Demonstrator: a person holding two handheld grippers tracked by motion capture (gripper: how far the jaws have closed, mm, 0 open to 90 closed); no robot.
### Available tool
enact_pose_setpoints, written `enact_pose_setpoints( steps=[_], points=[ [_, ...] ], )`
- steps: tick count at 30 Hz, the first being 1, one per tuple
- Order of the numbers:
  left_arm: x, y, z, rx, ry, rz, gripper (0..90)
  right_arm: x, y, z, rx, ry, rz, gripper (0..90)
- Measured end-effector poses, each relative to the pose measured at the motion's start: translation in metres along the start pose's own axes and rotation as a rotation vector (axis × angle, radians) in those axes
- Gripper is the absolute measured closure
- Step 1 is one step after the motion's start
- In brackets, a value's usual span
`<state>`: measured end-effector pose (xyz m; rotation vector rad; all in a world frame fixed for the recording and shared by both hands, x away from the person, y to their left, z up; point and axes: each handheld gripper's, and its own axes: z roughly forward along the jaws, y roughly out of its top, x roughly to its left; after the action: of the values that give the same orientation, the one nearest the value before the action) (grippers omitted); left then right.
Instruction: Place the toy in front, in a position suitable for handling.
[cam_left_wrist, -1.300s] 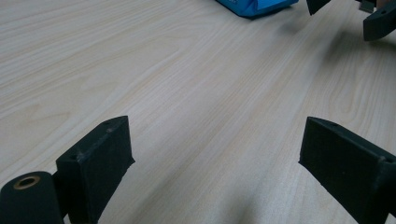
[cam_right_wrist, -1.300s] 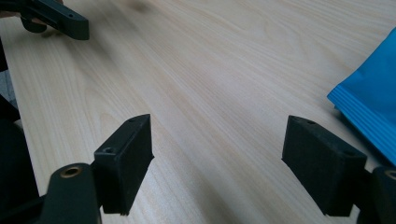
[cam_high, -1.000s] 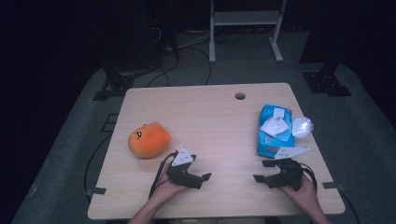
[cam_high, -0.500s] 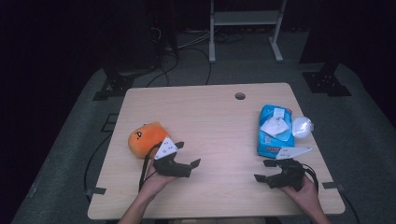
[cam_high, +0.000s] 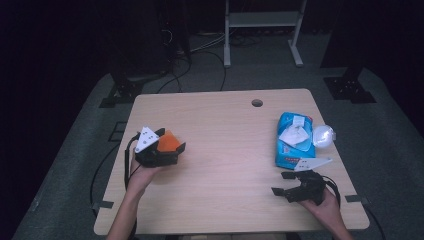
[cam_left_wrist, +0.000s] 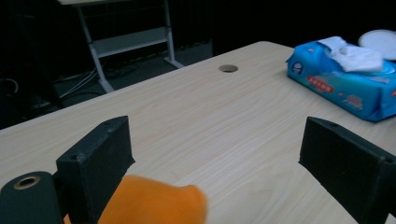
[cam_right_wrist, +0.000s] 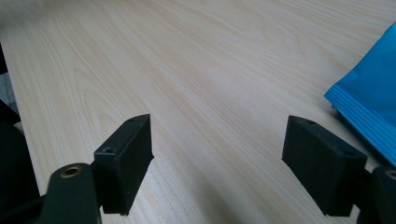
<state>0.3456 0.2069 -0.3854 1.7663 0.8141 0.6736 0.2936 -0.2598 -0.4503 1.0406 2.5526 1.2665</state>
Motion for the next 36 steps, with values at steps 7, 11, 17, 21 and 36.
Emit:
enact_pose_setpoints(
  steps=[7,11,17,21,36],
  points=[
    [0.031,-0.01,-0.009,0.038,0.053,0.005,8.8,0.001,0.0,0.002,0.014,0.004,-0.008,23.0],
    [0.046,-0.024,-0.008,0.066,0.076,-0.039,8.9,0.002,0.0,0.003,0.011,0.007,-0.011,23.0],
    [0.059,-0.046,0.001,0.143,0.109,-0.081,8.9,0.003,0.0,0.005,0.028,0.013,-0.018,23.0],
    [0.061,-0.052,0.002,0.134,0.106,-0.104,8.9,0.003,0.0,0.005,0.022,0.015,-0.014,23.0],
    [0.061,-0.059,-0.002,0.169,0.082,-0.091,26.3,0.007,0.001,0.007,0.039,0.019,-0.031,23.3]
  ],
)
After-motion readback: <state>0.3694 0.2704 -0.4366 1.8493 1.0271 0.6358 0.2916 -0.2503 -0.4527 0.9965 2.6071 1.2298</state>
